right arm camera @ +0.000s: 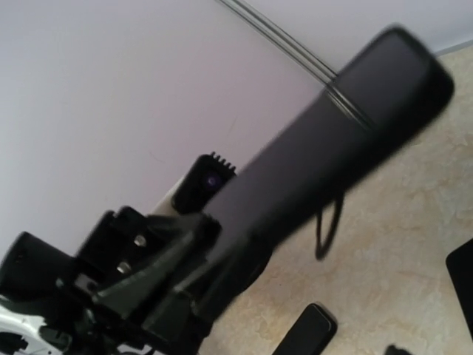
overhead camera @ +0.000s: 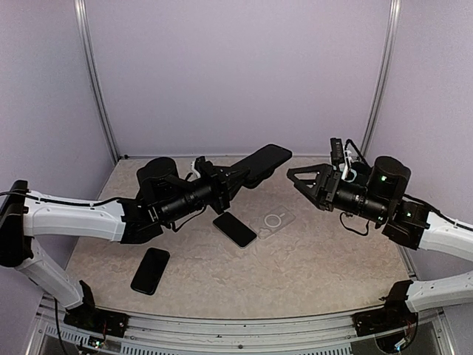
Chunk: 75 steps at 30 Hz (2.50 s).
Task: Take the phone out of the phone case
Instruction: Remove the phone case from the phone.
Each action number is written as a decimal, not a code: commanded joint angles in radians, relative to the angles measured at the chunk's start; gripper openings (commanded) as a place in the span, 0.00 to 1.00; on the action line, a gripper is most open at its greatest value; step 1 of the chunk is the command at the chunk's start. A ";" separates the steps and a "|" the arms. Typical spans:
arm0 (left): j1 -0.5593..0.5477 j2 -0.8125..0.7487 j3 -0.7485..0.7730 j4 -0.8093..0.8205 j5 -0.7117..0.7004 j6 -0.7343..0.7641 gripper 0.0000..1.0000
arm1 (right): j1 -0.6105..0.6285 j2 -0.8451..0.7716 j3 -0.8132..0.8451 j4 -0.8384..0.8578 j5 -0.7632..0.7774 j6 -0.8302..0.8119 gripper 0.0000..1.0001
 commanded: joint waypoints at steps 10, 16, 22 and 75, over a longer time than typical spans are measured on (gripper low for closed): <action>-0.025 0.052 0.110 0.136 -0.131 -0.108 0.00 | 0.062 0.202 0.104 0.131 0.019 -0.034 0.70; -0.039 0.070 0.123 0.149 -0.141 -0.113 0.00 | 0.062 0.262 0.138 0.136 0.017 -0.039 0.60; -0.046 0.079 0.138 0.138 -0.143 -0.103 0.00 | 0.062 0.293 0.158 0.129 0.016 -0.048 0.48; -0.141 0.119 0.206 0.096 -0.227 -0.011 0.00 | 0.061 0.270 0.171 0.247 0.316 0.136 0.32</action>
